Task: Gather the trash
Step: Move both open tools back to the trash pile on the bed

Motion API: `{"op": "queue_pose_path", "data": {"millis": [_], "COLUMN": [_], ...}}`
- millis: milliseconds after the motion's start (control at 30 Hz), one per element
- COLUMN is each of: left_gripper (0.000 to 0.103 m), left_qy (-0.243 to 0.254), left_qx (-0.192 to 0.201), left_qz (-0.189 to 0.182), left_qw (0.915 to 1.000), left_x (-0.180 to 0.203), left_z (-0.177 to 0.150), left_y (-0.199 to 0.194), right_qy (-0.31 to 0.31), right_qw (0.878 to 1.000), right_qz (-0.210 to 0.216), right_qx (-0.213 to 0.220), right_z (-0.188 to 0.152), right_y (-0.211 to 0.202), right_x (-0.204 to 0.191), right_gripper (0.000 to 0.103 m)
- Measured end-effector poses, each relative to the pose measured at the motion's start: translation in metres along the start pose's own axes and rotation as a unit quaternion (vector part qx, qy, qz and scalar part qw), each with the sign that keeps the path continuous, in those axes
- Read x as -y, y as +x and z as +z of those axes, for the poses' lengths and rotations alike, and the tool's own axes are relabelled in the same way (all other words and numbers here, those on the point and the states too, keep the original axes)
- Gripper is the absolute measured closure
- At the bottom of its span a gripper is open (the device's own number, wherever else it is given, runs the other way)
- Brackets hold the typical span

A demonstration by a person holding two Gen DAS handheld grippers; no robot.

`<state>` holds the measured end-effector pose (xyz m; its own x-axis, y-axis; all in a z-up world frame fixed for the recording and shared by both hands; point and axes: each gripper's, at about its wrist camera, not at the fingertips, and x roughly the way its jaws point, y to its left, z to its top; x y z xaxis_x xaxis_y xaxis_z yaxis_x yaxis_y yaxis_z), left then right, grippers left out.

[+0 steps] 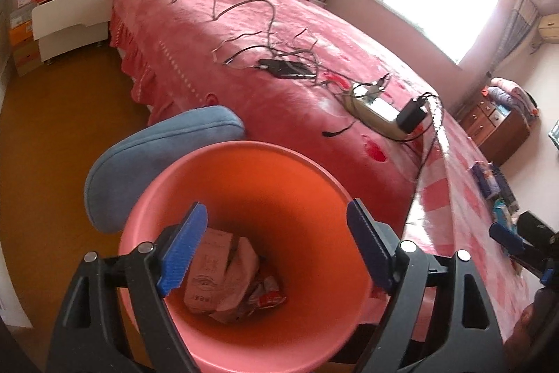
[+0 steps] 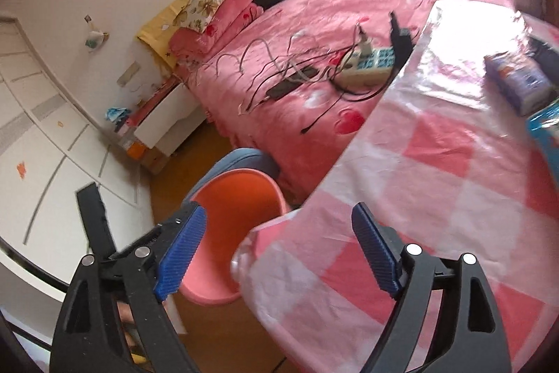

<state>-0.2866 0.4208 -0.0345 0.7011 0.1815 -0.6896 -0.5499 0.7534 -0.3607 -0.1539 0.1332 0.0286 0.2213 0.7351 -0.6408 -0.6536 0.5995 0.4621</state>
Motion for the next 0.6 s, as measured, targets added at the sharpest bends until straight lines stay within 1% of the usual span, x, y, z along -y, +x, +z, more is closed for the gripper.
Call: {"op": "queue_pose_path", "data": {"millis": [100,267,400,500,600], "left_gripper": [0.016,0.011,0.007,0.007,0.006], "left_qy": [0.006,0.023,0.044,0.059,0.064], "left_qx": [0.005,0.004,0.003,-0.004,-0.014], "left_qz": [-0.011,-0.031,-0.032,-0.032,-0.039], "left_qw": [0.9999,0.9992,0.9985,0.9977,0.9971], "left_x": [0.009,0.031,0.049,0.064,0.074], "left_z": [0.0,-0.001,-0.003,-0.005,-0.006], "left_y": [-0.006,-0.014,-0.018,-0.018,-0.018], "right_qy": [0.001,-0.016,-0.025,-0.027,-0.031], "right_qw": [1.0,0.998,0.995,0.994,0.992], "right_qz": [-0.013,-0.057,-0.08,-0.092,-0.109], "right_qx": [0.007,0.028,0.045,0.052,0.061], "right_z": [-0.005,-0.012,-0.015,-0.017,-0.018], "right_y": [-0.008,-0.021,-0.03,-0.035,-0.041], "right_x": [0.008,0.018,0.026,0.032,0.037], "right_gripper": [0.018,0.018,0.018,0.018,0.018]}}
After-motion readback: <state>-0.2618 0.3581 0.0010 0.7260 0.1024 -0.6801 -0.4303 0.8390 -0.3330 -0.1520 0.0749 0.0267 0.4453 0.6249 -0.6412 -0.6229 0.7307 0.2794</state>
